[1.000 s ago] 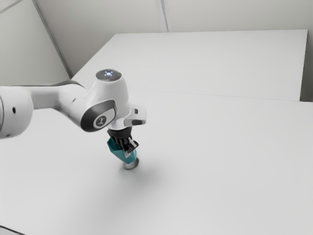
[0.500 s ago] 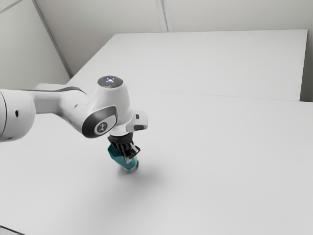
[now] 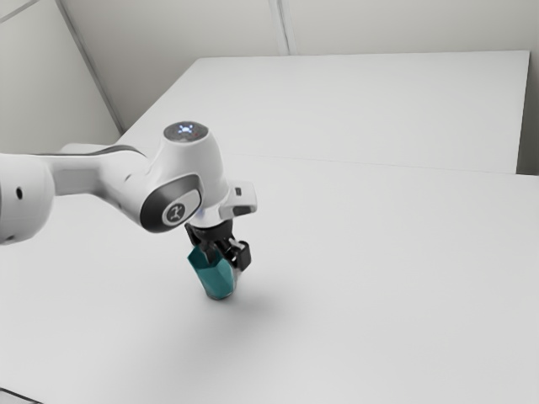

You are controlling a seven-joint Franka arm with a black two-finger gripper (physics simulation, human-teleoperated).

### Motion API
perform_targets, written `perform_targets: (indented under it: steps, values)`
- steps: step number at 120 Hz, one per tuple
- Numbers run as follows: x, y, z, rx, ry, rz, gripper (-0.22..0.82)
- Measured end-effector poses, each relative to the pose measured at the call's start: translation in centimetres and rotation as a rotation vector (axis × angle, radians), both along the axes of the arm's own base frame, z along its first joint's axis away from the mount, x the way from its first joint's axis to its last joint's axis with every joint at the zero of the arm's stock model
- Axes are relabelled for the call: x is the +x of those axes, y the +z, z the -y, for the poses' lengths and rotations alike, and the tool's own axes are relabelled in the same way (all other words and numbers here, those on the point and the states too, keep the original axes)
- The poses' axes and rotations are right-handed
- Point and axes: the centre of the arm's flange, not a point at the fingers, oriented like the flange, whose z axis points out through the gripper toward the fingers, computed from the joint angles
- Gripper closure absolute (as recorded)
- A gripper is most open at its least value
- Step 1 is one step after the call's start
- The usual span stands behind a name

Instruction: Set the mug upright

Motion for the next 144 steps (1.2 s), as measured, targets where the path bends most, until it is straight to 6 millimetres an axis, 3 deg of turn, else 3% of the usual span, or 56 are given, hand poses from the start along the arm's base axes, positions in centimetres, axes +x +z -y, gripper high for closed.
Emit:
perform_targets:
  steps: [34,100,117,144]
  values:
    - [1.9,4.4,-0.1,-0.023,0.039,0.004,0.07]
    - [6.0,11.3,-4.0,-0.046,0.178,-0.12,0.03]
    - [7.2,14.1,-4.7,-0.049,0.197,-0.125,0.03]
    - [7.5,19.4,-6.1,-0.045,0.225,-0.112,0.03]
